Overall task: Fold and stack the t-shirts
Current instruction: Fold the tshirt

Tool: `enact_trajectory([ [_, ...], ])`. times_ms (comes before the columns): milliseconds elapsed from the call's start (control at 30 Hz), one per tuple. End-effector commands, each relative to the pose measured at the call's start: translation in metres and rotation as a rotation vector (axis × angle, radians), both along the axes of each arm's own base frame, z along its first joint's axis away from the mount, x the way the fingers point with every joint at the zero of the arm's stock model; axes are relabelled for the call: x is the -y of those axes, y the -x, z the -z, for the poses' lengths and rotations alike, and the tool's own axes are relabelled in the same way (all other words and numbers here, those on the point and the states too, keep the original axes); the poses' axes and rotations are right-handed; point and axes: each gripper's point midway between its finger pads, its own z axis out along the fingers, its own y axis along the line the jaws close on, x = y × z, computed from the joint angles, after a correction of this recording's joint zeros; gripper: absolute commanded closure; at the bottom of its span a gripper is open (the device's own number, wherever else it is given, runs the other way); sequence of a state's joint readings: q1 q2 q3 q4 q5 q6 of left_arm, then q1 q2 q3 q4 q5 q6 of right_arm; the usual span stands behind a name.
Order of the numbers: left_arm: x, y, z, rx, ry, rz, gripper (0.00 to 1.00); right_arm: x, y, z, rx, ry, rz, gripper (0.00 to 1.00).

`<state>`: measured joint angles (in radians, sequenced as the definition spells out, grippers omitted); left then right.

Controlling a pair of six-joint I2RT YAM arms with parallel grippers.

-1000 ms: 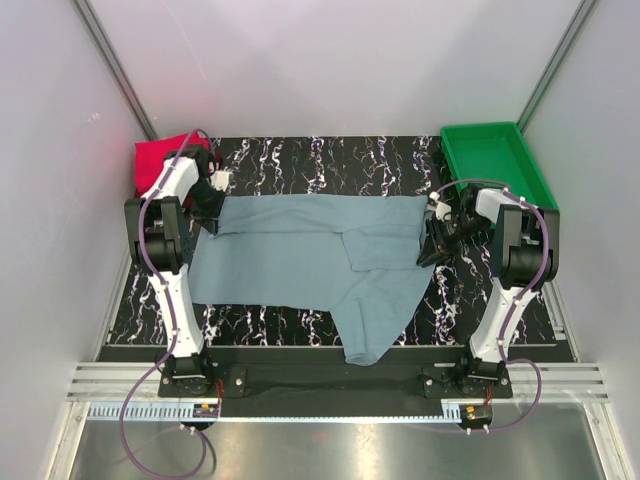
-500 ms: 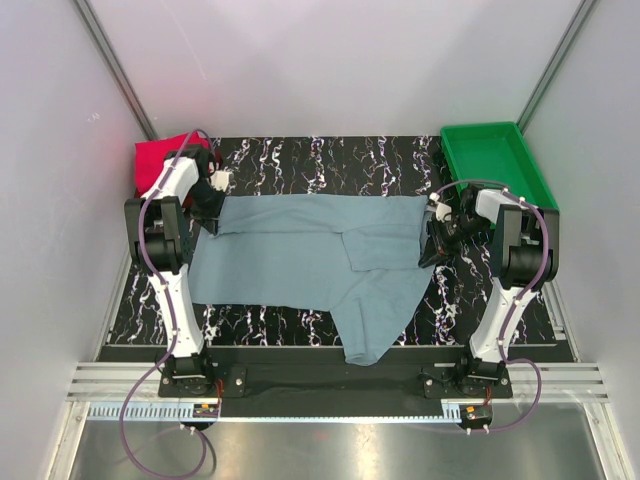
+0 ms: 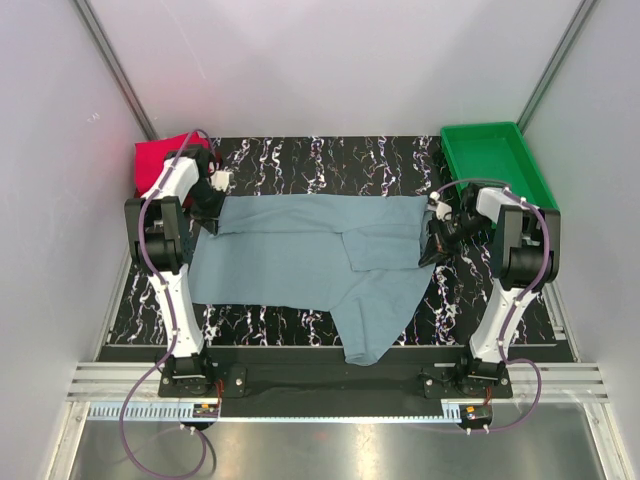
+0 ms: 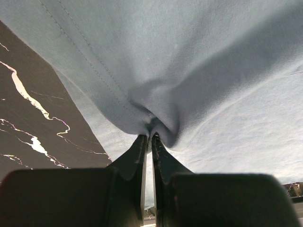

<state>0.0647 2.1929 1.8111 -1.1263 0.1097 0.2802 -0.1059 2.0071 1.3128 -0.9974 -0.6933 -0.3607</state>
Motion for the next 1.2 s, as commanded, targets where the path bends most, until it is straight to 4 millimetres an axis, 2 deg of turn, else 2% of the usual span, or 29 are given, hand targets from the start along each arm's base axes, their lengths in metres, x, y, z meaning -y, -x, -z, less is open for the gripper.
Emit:
enact_trajectory([
  [0, 0.006, -0.007, -0.01, 0.041, 0.022, 0.0, 0.91, -0.008, -0.004, -0.044, 0.058, -0.062, 0.007, 1.0],
  [67, 0.007, -0.008, -0.01, 0.042, 0.025, 0.002, 0.91, -0.011, 0.0, -0.051, 0.047, -0.084, 0.012, 1.0],
  [333, 0.007, -0.011, -0.012, 0.05, 0.026, 0.0, 0.91, -0.017, 0.012, -0.054, -0.005, -0.117, 0.027, 1.0],
  [567, 0.008, -0.01, -0.012, 0.05, 0.027, 0.003, 0.91, -0.035, 0.018, -0.079, -0.054, -0.253, 0.079, 1.0],
  [767, 0.006, -0.01, -0.014, 0.053, 0.021, 0.003, 0.91, -0.046, 0.034, -0.09, -0.101, -0.33, 0.092, 1.0],
  [933, 0.009, -0.01, -0.013, 0.051, 0.02, 0.01, 0.92, -0.044, 0.033, -0.079, -0.134, -0.308, 0.103, 1.0],
  [1100, 0.009, -0.009, -0.015, 0.054, 0.014, 0.011, 0.92, -0.037, 0.036, -0.059, -0.177, -0.22, 0.108, 1.0],
  [1167, 0.009, -0.008, -0.014, 0.05, 0.014, 0.011, 0.91, -0.03, 0.039, -0.047, -0.193, -0.126, 0.108, 0.97],
])
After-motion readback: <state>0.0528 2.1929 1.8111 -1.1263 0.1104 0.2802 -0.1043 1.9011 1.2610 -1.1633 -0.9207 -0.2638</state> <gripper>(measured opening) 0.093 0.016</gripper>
